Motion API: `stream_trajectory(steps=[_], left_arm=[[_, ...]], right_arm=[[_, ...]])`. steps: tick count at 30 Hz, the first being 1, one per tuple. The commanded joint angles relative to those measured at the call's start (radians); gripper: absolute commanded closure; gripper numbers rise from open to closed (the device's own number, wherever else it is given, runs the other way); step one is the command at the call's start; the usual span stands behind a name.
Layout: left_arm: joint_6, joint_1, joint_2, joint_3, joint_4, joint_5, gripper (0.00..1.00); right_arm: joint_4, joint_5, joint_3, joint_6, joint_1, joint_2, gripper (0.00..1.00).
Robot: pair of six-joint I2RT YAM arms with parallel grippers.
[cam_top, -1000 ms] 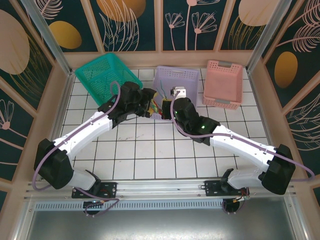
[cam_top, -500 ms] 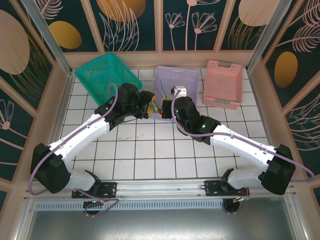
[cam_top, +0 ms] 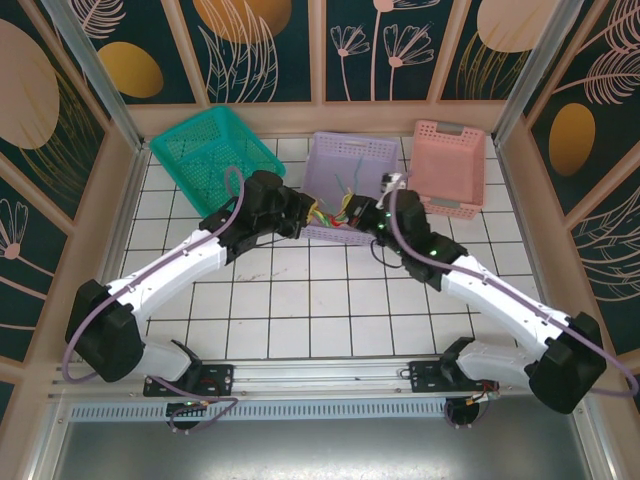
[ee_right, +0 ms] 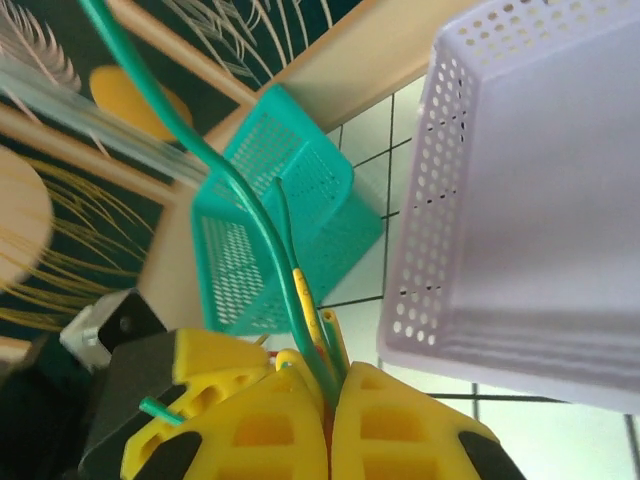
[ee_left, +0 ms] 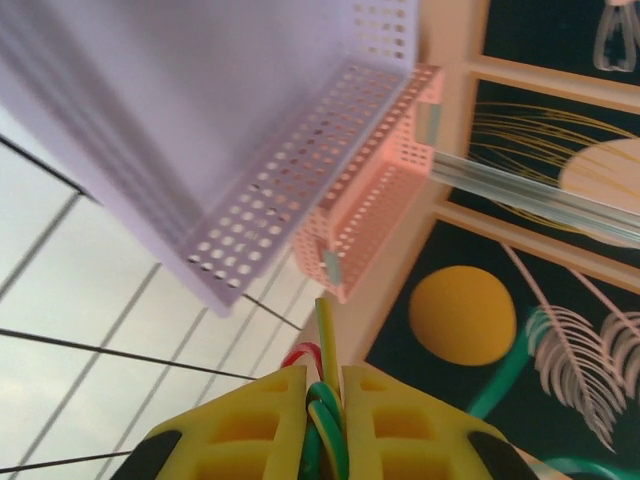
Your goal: Untangle the cables
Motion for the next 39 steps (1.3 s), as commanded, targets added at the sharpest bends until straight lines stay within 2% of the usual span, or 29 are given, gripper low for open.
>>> stream_trajectory(steps=[1,3,5,7,8,10,12,13,14,17,20,23,27,30,36,39], left_arm=[[-0.041,0.032,-0.071,-0.024,0.146,-0.185,1.0],[-0.036,0.032,-0.078,-0.038,0.249,-0.227,1.0],[-0.005,0.031,-0.072,-0.031,0.317,-0.242,1.0],[0.028,0.031,-0.062,-0.02,0.339,-0.222,1.0],[0.042,0.031,-0.056,-0.012,0.33,-0.199,1.0],[0.078,0.031,-0.049,0.005,0.285,-0.162,1.0],[0.102,0.031,-0.034,0.021,0.224,-0.11,1.0],[0.109,0.032,-0.024,0.024,0.203,-0.078,1.0],[0.115,0.032,-0.012,0.03,0.182,-0.048,1.0],[0.152,0.031,0.033,0.072,0.096,0.033,1.0],[0.199,0.032,0.08,0.14,-0.029,0.062,1.0],[0.209,0.032,0.105,0.172,-0.063,0.075,1.0],[0.222,0.032,0.128,0.208,-0.088,0.091,1.0],[0.229,0.032,0.135,0.219,-0.092,0.102,1.0],[0.24,0.032,0.134,0.222,-0.096,0.114,1.0],[0.24,0.03,0.126,0.22,-0.09,0.113,1.0]], right_arm=[[-0.02,-0.234,-0.114,0.473,-0.169,-0.031,1.0],[0.03,-0.351,-0.214,0.7,-0.196,-0.035,1.0],[0.195,-0.415,-0.349,0.95,-0.178,-0.048,1.0],[0.247,-0.429,-0.411,1.098,-0.15,-0.067,1.0],[0.238,-0.436,-0.416,1.118,-0.148,-0.077,1.0],[0.163,-0.423,-0.366,1.004,-0.178,-0.105,0.98],[-0.013,-0.378,-0.242,0.706,-0.22,-0.118,0.86],[-0.131,-0.331,-0.132,0.482,-0.231,-0.108,0.78],[-0.218,-0.293,-0.066,0.323,-0.226,-0.096,0.74],[-0.436,-0.086,0.11,-0.103,-0.149,-0.071,0.52],[-0.461,0.121,0.126,-0.325,-0.016,-0.111,0.27],[-0.444,0.253,0.124,-0.433,0.101,-0.111,0.08],[-0.393,0.409,0.182,-0.529,0.234,-0.002,0.04],[-0.37,0.505,0.24,-0.547,0.259,0.095,0.01],[-0.276,0.415,0.261,-0.498,0.166,0.14,0.01],[-0.236,0.268,0.239,-0.446,0.062,0.131,0.1]])
